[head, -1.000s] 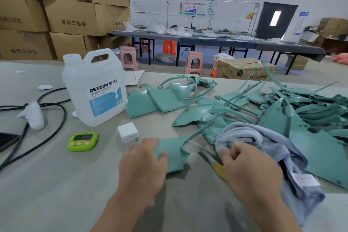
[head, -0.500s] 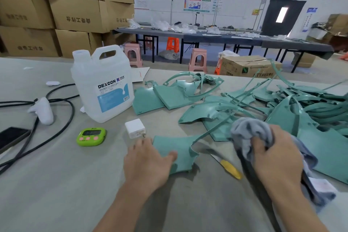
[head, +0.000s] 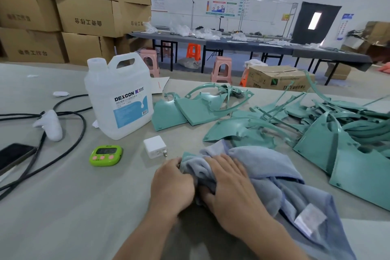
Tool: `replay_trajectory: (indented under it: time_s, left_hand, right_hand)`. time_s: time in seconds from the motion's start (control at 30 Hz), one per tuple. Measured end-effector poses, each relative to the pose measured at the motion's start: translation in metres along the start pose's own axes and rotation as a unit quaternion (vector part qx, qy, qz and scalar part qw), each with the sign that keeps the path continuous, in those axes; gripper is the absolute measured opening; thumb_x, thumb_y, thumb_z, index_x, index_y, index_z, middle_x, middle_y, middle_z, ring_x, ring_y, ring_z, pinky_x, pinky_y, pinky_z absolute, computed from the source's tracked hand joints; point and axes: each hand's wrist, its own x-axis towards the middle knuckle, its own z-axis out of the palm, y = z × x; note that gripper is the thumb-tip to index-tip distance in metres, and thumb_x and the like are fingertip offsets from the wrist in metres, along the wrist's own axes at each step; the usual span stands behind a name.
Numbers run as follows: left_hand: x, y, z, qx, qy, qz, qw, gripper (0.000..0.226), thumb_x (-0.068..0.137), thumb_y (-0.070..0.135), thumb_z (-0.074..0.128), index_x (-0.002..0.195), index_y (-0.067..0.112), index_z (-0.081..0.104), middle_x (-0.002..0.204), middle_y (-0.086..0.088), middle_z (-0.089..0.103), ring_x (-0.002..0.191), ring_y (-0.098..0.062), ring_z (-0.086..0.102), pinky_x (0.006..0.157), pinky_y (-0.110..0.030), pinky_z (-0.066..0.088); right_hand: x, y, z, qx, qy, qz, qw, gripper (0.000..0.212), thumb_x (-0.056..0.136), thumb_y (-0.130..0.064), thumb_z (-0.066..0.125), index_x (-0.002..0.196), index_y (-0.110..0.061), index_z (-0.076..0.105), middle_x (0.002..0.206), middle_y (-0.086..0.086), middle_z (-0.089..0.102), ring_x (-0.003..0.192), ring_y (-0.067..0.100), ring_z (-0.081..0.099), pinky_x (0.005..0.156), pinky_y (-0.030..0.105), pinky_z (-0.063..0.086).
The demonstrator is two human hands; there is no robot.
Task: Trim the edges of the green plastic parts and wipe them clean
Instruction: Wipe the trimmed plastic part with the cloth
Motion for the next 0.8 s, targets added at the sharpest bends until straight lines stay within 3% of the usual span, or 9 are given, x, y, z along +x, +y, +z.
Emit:
replay_trajectory:
  time_s: [0.07,0.1,0.17,0.2,0.27,0.37,0.53,0.67,0.8]
  left_hand:
    - [0.003,0.004,-0.005,-0.124,-0.001,-0.071,0.99,0.049,0.081,0.007,0.056,0.126,0.023,0.068,0.12,-0.005,0.071,0.11,-0.025,0.064,0.094,-0.034,0.051]
    - [0.006,0.003,-0.009,-0.211,-0.005,-0.114,0.971,0.044,0.081,0.001,0.056,0.12,0.017,0.07,0.113,-0.011,0.071,0.104,-0.026,0.067,0.09,-0.037,0.054]
    - [0.007,0.002,-0.017,-0.36,-0.068,-0.18,0.913,0.016,0.081,0.002,0.053,0.078,0.013,0.065,0.074,-0.009,0.059,0.061,-0.018,0.059,0.055,-0.027,0.049]
    - [0.004,0.005,-0.02,-0.397,-0.114,-0.194,0.89,0.02,0.084,0.007,0.052,0.067,0.016,0.057,0.063,-0.004,0.048,0.048,-0.013,0.045,0.043,-0.021,0.037]
    - [0.001,0.01,-0.017,-0.419,-0.176,-0.175,0.873,0.026,0.091,0.016,0.053,0.065,0.015,0.06,0.058,-0.003,0.053,0.043,-0.015,0.047,0.038,-0.022,0.037]
    - [-0.002,0.014,-0.006,-0.422,-0.166,-0.125,0.883,0.031,0.104,0.022,0.048,0.086,0.01,0.07,0.07,-0.003,0.075,0.058,-0.014,0.07,0.052,-0.024,0.055]
    - [0.003,0.007,-0.001,-0.451,-0.138,-0.127,0.873,0.037,0.108,0.023,0.041,0.086,0.012,0.068,0.068,-0.002,0.071,0.068,-0.02,0.065,0.059,-0.029,0.055]
    - [-0.005,0.017,0.005,-0.488,-0.123,-0.143,0.852,0.037,0.106,0.027,0.046,0.101,0.011,0.078,0.101,-0.015,0.077,0.097,-0.033,0.07,0.088,-0.042,0.057]
    - [-0.006,0.011,0.001,-0.46,-0.114,-0.104,0.874,0.031,0.098,0.03,0.058,0.087,0.013,0.081,0.095,-0.012,0.078,0.081,-0.026,0.074,0.075,-0.037,0.058]
  right_hand:
    - [0.003,0.007,0.005,0.04,-0.003,0.008,0.999,0.042,0.083,-0.047,0.056,0.124,-0.036,0.053,0.117,-0.018,0.053,0.116,0.008,0.045,0.11,0.029,0.029]
    - [0.004,0.009,0.005,0.049,0.011,0.013,0.999,0.035,0.083,-0.046,0.058,0.117,-0.035,0.056,0.108,-0.017,0.056,0.107,0.008,0.048,0.102,0.028,0.034]
    - [0.005,0.012,0.002,0.079,0.048,0.037,0.995,0.017,0.086,-0.038,0.063,0.102,-0.034,0.059,0.094,-0.015,0.058,0.092,0.01,0.05,0.086,0.028,0.038]
    - [0.006,0.013,0.0,0.102,0.064,0.052,0.991,0.011,0.088,-0.032,0.065,0.099,-0.032,0.06,0.09,-0.012,0.059,0.089,0.01,0.05,0.081,0.03,0.04]
    - [0.009,0.013,-0.002,0.144,0.083,0.082,0.983,0.007,0.09,-0.025,0.067,0.095,-0.026,0.062,0.087,-0.008,0.061,0.086,0.013,0.053,0.078,0.036,0.046]
    - [0.009,0.004,-0.004,0.135,0.112,0.074,0.982,0.01,0.087,-0.018,0.066,0.093,-0.026,0.062,0.086,-0.011,0.059,0.085,0.016,0.052,0.077,0.035,0.045]
    - [0.003,-0.013,-0.001,0.001,0.067,-0.037,0.997,0.045,0.074,-0.023,0.064,0.118,-0.03,0.065,0.091,-0.014,0.06,0.095,0.015,0.052,0.084,0.03,0.04]
    - [0.032,-0.012,-0.008,-0.08,0.083,0.074,0.991,0.032,0.098,-0.019,0.049,0.128,-0.027,0.056,0.123,-0.002,0.063,0.113,0.025,0.052,0.09,0.035,0.035]
    - [0.028,-0.019,-0.008,-0.05,0.089,0.066,0.993,0.028,0.092,-0.011,0.052,0.116,-0.025,0.058,0.101,-0.003,0.059,0.099,0.025,0.052,0.078,0.033,0.025]
